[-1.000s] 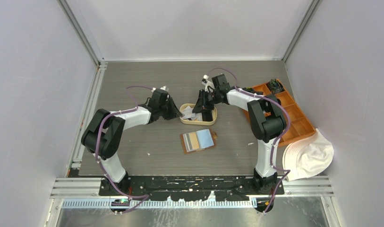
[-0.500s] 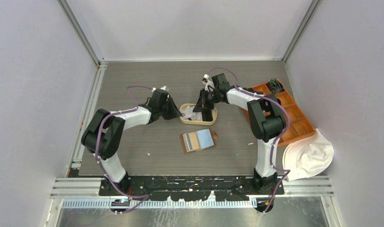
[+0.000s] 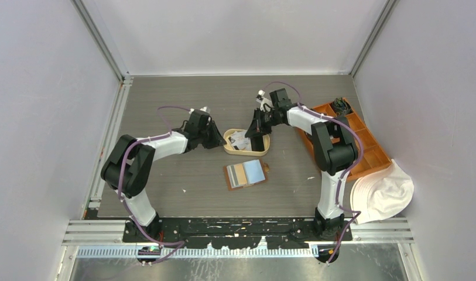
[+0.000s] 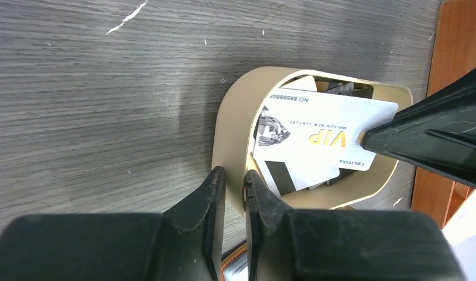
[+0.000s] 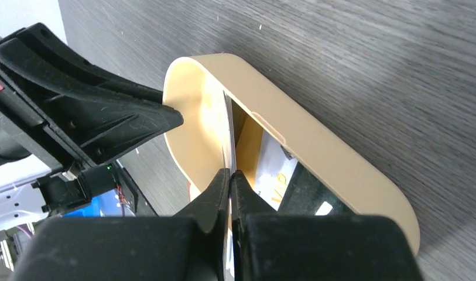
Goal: Put the credit cards into the card holder
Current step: Pick up the credit card from the storage box, then move the storage box to the center of the board.
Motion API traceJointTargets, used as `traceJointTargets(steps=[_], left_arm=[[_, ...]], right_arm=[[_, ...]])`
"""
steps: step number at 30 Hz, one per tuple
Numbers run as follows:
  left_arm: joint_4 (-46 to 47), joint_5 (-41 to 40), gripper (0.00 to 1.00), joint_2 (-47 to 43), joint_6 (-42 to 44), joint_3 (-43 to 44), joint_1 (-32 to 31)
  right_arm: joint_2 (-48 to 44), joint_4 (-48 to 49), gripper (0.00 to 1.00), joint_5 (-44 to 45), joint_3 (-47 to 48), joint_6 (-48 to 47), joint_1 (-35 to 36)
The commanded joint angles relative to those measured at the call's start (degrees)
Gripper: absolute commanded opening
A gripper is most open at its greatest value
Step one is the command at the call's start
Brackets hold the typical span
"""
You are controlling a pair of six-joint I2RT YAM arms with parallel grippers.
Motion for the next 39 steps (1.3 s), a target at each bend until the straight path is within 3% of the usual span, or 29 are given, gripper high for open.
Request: traceJointTargets(steps=[1,6,15,22,26,32,39], left_arm=[[0.4,2.7,0.18,-3.4,0.3,2.0,0.6],[0.6,3.3,0.22,-4.8,0.5,1.9,1.4],[-0.4,2.7,0.39,-10.1,1.7,0.6,2.6],[3.0,5.8,0.44,-20.6,3.1,-6.2,4.0],[16.4,11.0,0.54,-29.4,0.9,-15.7,4.4],[42.0,13.4,0.73,-38.5,-9.7,-30.9,4.4],[70.8,10.1,0.73,-34.0,-21.3,-40.9,2.6]], right_arm=[[-5.8,-2.0,0.05,-2.2,1.2,-4.3,-1.3],[-8.0,-3.4,0.04,-3.3,0.7,-6.0,-2.4],[-11.2,-4.0,0.01,-5.3,-0.7,-6.8,-3.6],[-14.9,-0.3,0.01,-9.7,-4.3,-3.2,-3.9],[-19.3,6.5,0.01,-13.5,-9.1,1.6,-4.4],[-24.1,18.2,0.01,-18.1,-15.3,11.9,-4.7],[-27.0,36.3,0.01,-20.3,-19.9,26.2,-4.6]])
